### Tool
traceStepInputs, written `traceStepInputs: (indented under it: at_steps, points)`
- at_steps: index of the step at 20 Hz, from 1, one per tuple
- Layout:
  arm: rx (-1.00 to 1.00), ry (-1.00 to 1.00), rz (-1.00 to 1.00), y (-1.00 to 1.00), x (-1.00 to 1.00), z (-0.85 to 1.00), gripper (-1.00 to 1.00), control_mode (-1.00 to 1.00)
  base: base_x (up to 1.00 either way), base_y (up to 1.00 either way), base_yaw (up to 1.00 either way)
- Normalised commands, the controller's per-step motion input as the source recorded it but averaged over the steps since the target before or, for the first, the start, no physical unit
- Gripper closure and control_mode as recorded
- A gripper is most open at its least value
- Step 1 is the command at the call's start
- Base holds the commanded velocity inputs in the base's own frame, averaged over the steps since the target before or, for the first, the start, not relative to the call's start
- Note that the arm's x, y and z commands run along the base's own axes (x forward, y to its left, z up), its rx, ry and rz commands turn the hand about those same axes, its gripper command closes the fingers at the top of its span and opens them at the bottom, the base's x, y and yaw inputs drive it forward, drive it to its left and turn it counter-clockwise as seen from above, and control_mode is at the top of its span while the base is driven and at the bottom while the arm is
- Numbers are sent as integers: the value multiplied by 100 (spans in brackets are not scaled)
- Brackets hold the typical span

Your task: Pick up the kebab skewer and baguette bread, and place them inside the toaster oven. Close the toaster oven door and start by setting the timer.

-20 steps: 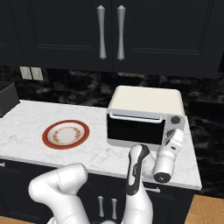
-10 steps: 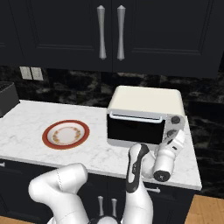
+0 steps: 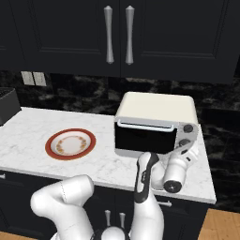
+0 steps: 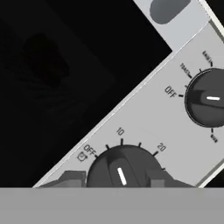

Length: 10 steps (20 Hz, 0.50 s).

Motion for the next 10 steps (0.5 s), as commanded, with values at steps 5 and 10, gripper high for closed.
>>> traceStepInputs:
  at_steps: [5, 10]
  points:
    - [24, 0, 0, 6, 0, -6, 100, -100, 0, 0, 0]
    - [27, 0, 0, 6, 0, -7, 100, -100, 0, 0, 0]
